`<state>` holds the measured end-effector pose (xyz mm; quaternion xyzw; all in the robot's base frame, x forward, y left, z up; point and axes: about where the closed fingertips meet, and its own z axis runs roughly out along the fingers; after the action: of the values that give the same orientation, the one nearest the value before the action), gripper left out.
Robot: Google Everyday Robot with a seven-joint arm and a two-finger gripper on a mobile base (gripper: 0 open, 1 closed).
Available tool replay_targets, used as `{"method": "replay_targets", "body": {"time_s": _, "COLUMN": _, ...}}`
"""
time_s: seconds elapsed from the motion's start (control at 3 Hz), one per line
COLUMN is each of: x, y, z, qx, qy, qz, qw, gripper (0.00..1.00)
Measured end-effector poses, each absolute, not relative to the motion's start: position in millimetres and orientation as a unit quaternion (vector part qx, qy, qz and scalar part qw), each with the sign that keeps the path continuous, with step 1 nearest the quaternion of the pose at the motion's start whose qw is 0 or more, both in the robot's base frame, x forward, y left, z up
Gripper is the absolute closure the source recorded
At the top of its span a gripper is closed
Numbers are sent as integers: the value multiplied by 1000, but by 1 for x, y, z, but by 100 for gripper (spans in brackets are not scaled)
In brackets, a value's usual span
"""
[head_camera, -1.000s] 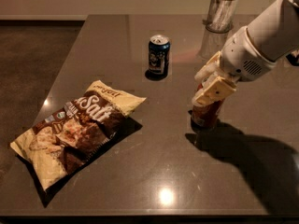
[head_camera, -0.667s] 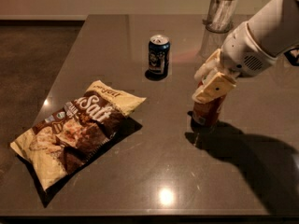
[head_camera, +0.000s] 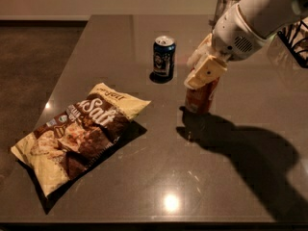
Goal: Move coke can near brown chip bag
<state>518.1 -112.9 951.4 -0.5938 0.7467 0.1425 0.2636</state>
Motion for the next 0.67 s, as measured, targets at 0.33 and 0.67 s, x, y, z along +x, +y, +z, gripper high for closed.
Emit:
{"method": "replay_targets", "body": {"time_s": 0.33, "x": 532, "y": -94, "z": 953, "qx": -598, "qy": 737, "qz": 155, "qw": 274, "gripper": 100}}
{"method": "replay_targets", "body": {"time_s": 0.67, "x": 539, "y": -70, "z": 945, "qx": -609, "qy": 726, "qz": 166, "qw": 273, "gripper": 100}}
